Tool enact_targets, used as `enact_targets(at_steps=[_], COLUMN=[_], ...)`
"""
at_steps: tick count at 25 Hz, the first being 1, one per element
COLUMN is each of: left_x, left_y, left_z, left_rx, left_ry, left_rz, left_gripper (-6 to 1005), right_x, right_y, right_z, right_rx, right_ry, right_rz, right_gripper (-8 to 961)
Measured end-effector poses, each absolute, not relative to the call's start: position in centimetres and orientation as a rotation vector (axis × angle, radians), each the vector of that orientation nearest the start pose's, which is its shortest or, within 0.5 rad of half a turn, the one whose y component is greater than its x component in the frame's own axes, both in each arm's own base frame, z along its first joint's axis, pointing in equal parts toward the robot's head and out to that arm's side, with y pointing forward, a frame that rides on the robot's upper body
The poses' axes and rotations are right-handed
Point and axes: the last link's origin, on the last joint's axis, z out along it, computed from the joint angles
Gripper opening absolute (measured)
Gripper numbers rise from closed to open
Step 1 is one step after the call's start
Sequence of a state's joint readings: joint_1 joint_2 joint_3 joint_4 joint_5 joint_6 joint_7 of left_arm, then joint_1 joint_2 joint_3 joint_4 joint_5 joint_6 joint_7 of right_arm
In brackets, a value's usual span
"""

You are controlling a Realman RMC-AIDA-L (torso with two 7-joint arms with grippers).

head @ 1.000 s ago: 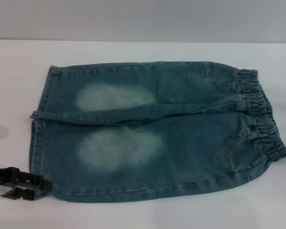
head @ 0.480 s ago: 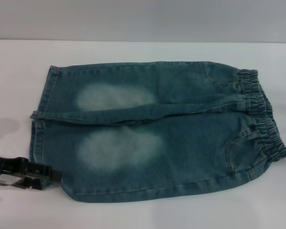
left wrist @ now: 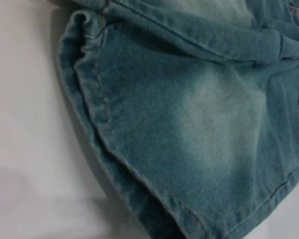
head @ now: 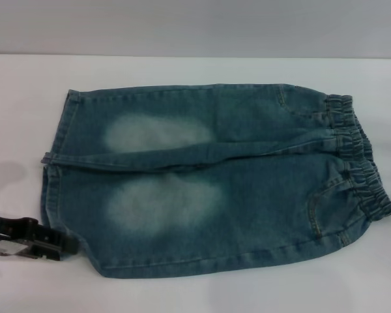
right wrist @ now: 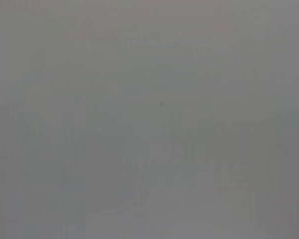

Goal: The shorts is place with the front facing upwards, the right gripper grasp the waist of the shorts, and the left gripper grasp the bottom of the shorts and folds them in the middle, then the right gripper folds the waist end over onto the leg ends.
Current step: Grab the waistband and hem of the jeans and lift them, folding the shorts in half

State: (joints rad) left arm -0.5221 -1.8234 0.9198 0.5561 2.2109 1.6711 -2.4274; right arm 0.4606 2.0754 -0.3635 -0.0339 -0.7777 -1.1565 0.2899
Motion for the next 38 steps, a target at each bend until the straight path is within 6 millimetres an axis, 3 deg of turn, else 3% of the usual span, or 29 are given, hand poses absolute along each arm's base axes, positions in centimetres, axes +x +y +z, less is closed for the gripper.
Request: enact_targets(at_steps=[10,15,21,30,38], left_x=[-33.4,-33.1,-32.9,-32.8,-33.3], left_y=[29.8,30.0,30.2,30.6,31.1], left_z=[5.8,5.6,5.7,6.4,6.6], left_rx=[-2.342,-2.353,-2.34,-2.3,-2.254], left_ry=[-2.051,-2.045,-2.048,-2.048,-1.994], left_rz=[-0.097,-0.111,-0.168,-0.319,-0.404], left_gripper=[362,135,34,41,47], right_x=[37.7,37.7,37.2,35.5,33.0], right_y=[33.0,33.1,33.6,35.5,38.3], right_z=[4.4,4.4,4.3,4.2,3.6], right_rx=[-1.27,-1.271,-1.277,-1.347,-1.639], right_ry=[0.688,0.688,0.681,0.673,0.715], right_rz=[0.674,0.676,0.687,0.754,0.807], right_gripper=[628,628,628,628,627])
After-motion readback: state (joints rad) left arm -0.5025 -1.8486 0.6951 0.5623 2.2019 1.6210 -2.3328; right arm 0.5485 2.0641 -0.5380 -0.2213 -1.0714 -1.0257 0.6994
